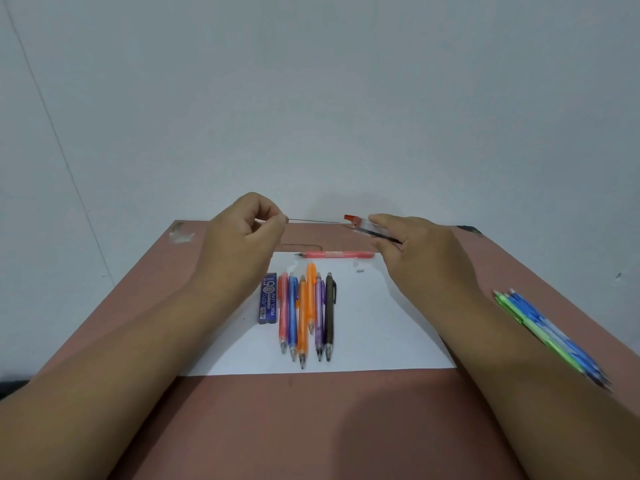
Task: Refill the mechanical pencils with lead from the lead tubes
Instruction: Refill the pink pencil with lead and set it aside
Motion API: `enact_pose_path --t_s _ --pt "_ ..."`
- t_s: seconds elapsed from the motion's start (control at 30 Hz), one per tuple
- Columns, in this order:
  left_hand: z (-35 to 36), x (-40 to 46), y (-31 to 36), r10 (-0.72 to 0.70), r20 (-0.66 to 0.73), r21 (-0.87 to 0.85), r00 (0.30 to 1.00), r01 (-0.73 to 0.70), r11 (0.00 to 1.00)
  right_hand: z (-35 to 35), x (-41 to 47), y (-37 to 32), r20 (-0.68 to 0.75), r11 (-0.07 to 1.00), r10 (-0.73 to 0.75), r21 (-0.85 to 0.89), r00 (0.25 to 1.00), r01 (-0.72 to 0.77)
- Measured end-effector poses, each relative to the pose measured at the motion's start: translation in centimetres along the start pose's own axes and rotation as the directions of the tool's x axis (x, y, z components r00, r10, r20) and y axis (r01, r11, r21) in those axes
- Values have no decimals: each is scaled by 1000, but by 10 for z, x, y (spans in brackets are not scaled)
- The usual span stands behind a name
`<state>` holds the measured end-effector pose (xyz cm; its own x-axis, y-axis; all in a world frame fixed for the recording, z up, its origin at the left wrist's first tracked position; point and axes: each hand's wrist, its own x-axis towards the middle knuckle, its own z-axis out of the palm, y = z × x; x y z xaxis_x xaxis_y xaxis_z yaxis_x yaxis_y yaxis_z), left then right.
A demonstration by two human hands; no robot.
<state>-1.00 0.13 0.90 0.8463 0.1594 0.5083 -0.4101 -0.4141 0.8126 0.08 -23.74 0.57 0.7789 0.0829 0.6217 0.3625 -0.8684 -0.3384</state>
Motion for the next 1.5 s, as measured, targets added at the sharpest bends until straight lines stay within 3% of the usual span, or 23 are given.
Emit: enact_pose_path --t_s 0.1,0.23,0.43,0.67,1.1,1.37,1.5 --pt "2 -4 3 51 94 -61 994 -45 997 0 1 0 1 999 39 28 999 -39" --pt "7 -11 6 147 237 -14 960 -148 989 3 0 -2 -2 997 45 57 999 -45" --pt "10 -11 5 190 304 -17 934 -193 981 6 -2 -7 3 990 23 139 1000 -23" --pt "12 -14 8 193 310 -4 931 -202 979 7 -5 -13 -31 981 -70 178 997 75" --pt "10 -14 8 232 234 -26 944 -233 972 2 -7 -20 43 978 -101 187 994 91" --pt "10 -17 14 208 162 -88 965 -196 977 2 -7 -22 103 974 -23 225 994 0" --pt "9 -13 11 144 130 -174 981 -120 977 2 -7 -22 219 875 72 454 973 -167"
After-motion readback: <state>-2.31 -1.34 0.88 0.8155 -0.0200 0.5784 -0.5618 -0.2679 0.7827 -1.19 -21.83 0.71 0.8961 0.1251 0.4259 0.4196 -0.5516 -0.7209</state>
